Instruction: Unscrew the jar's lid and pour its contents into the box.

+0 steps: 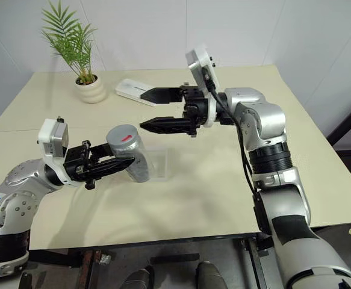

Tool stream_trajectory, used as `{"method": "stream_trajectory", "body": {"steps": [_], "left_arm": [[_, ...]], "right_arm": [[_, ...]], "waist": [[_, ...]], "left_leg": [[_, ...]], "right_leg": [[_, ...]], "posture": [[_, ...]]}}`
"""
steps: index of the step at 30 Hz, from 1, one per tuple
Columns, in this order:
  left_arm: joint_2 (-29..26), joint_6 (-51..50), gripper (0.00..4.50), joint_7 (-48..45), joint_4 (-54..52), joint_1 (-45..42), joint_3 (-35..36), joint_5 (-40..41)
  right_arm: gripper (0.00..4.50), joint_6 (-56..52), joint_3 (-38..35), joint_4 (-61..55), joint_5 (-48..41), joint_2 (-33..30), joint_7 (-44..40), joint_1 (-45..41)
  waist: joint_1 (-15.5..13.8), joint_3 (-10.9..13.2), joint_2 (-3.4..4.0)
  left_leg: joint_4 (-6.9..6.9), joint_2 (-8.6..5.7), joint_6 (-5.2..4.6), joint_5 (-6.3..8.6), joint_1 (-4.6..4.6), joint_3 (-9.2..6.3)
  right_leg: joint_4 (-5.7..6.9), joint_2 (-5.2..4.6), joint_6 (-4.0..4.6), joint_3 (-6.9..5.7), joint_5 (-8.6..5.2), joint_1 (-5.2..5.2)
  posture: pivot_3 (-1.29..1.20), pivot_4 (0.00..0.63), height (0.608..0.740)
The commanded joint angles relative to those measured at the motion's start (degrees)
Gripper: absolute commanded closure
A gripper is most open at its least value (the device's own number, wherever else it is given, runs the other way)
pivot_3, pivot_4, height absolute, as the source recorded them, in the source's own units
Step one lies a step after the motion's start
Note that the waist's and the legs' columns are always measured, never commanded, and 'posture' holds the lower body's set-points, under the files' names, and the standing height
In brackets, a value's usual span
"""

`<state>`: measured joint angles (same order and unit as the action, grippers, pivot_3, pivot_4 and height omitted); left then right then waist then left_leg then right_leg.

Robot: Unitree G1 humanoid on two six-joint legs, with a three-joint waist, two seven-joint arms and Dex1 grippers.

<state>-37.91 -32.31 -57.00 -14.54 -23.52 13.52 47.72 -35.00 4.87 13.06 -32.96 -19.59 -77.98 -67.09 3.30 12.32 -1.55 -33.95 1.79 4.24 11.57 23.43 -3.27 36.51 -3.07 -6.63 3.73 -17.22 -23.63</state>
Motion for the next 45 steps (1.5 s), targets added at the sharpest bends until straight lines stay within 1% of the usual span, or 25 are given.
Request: {"method": "stream_trajectory", "body": {"steps": [1, 9, 16, 23, 31, 35, 39, 42, 45], "left_arm": [[-0.7, 0.3, 2.63, 0.3, 0.1, -1.5, 1.0, 0.2], [-2.3, -0.1, 2.63, -1.7, -0.1, -1.6, -0.4, -0.2], [-2.5, -0.1, 2.63, -2.1, -0.3, -1.3, -0.4, -0.1], [-2.9, -0.7, 2.63, -1.9, -0.7, -1.1, 0.2, 0.5], [-3.3, -1.0, 2.63, -1.6, -1.7, 0.1, 1.1, 0.8], [-3.1, -0.8, 2.63, -1.4, -1.9, 0.4, 1.5, 0.8], [-2.9, -0.7, 2.63, -1.2, -2.1, 0.8, 1.8, 0.7], [-3.0, -0.7, 2.63, -1.1, -2.3, 1.1, 2.1, 0.7], [-3.3, -0.6, 2.63, -1.2, -2.2, 1.2, 2.1, 0.3]], "right_arm": [[0.02, -0.3, 2.3, -5.0, 0.0, 2.1, 2.0, 1.0], [0.02, 3.2, 6.1, -4.1, 4.6, 6.7, 7.2, 1.5], [0.02, 5.1, 4.6, 0.9, 5.5, 7.8, 7.8, -0.8], [0.02, 6.0, 3.7, 5.6, 5.7, 7.3, 6.6, -2.2], [0.02, 5.0, 1.0, 8.6, 3.7, 3.1, 3.4, -2.8], [0.02, 6.5, -0.1, 13.4, 4.8, 0.1, 1.8, -3.2], [0.02, 8.5, -0.9, 18.1, 6.5, -1.4, 0.8, -3.7], [0.02, 7.6, -1.9, 17.6, 6.0, -2.0, -0.1, -3.6], [0.02, 4.8, -2.8, 14.1, 3.8, -2.2, -1.4, -3.3]], "waist": [[0.0, 0.0, 0.00], [0.0, 0.0, 0.00], [0.0, 0.0, 0.00], [0.0, 0.0, 0.00], [-0.1, 0.0, 0.00], [-0.1, 0.0, 0.00], [0.3, 0.0, 0.00], [0.3, 0.0, 0.00], [0.2, 0.0, 0.00]], "left_leg": [[-0.02, 0.00, 0.00, 0.00, 0.00, 0.00], [-0.02, 0.00, 0.00, 0.00, 0.00, 0.01], [-0.01, 0.00, 0.00, 0.00, 0.00, 0.01], [0.01, 0.00, 0.00, 0.00, 0.00, 0.01], [0.01, 0.00, 0.00, 0.00, 0.01, 0.00], [0.00, 0.00, 0.00, 0.00, 0.01, 0.01], [0.01, 0.00, 0.00, 0.00, -0.01, 0.03], [0.06, 0.01, 0.00, 0.00, -0.01, 0.05], [0.07, 0.01, 0.00, 0.00, 0.01, 0.05]], "right_leg": [[0.00, 0.00, 0.00, 0.00, 0.00, 0.00], [0.01, 0.00, -0.01, 0.00, 0.01, -0.01], [0.00, -0.01, 0.00, 0.00, 0.01, 0.00], [0.00, 0.00, 0.00, 0.00, 0.00, -0.01], [-0.01, 0.00, 0.00, 0.00, 0.00, -0.01], [-0.02, -0.01, 0.00, 0.00, 0.00, 0.00], [-0.03, 0.00, 0.01, 0.01, 0.00, -0.01], [-0.01, 0.02, 0.01, 0.05, 0.00, -0.05], [-0.03, 0.02, 0.00, 0.05, -0.01, -0.05]], "posture": [[0.00, 0.150, 0.740], [0.00, 0.150, 0.740], [0.00, 0.150, 0.740], [0.00, 0.150, 0.740], [0.00, 0.150, 0.740], [0.00, 0.150, 0.740], [0.00, 0.150, 0.740], [0.00, 0.150, 0.740], [0.00, 0.150, 0.740]]}}
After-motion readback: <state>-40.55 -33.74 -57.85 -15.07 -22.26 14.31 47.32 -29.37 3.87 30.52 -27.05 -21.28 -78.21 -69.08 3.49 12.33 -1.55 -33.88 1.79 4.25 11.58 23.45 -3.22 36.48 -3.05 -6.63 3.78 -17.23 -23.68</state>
